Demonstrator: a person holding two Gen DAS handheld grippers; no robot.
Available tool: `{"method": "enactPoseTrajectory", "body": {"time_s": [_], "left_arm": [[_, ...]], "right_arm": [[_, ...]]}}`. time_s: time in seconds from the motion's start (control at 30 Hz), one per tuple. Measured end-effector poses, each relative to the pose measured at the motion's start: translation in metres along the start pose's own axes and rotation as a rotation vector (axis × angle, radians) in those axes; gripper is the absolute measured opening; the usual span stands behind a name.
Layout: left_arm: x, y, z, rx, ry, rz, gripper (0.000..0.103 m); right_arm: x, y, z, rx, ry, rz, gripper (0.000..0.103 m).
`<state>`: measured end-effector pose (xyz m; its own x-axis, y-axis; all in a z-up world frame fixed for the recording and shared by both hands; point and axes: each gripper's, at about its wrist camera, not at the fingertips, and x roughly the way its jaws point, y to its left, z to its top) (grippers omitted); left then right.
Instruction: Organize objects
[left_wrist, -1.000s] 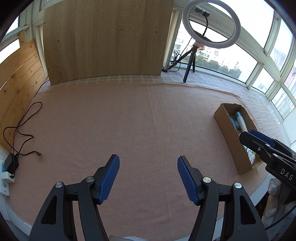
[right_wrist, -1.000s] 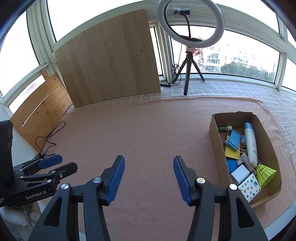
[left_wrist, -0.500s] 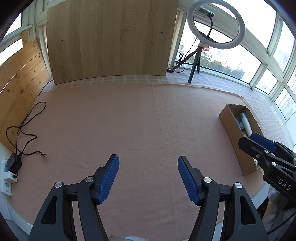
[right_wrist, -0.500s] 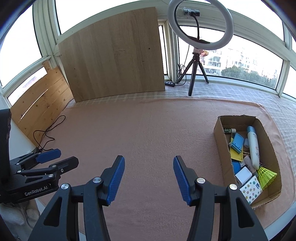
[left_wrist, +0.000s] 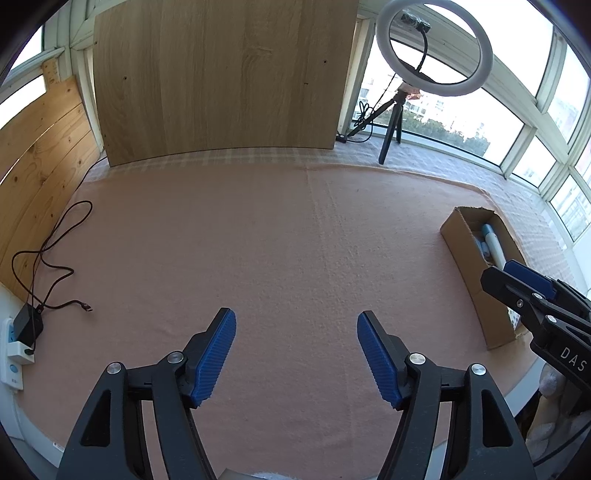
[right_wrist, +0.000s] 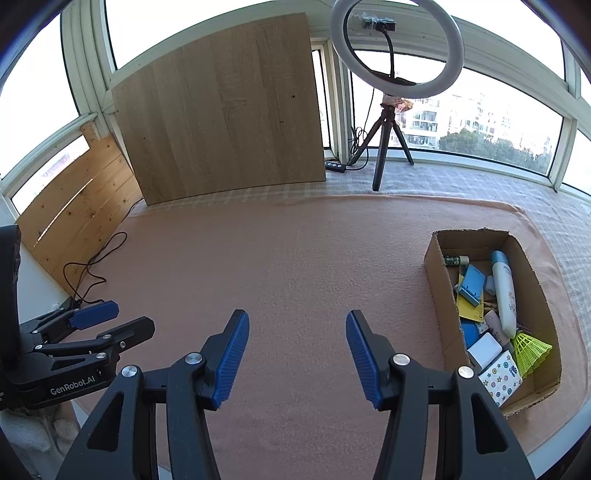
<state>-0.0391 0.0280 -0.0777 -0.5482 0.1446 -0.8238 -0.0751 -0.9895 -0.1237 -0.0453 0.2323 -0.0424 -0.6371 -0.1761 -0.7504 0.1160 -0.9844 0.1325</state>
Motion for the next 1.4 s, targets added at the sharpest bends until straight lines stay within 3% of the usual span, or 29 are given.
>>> {"method": "enactPoseTrajectory", "body": {"time_s": [0.93,1.33,1.4], "left_arm": [[0.011,0.004,-0.001,-0.017,0.019,0.01,0.074],[0.018,0.01,-0.003,-0.016,0.01,0.011,0.077],[0.023,0.011,-0.003,-0.016,0.026,0.008,0.082]], "right_arm": [[0.012,0.001,-0.002,0.001,0.023,-0.002,0.051],[0.02,0.001,-0.005,-0.002,0.039,-0.003,0.051],[0.024,0.0,-0.006,0.001,0.045,-0.005,0.051]]}}
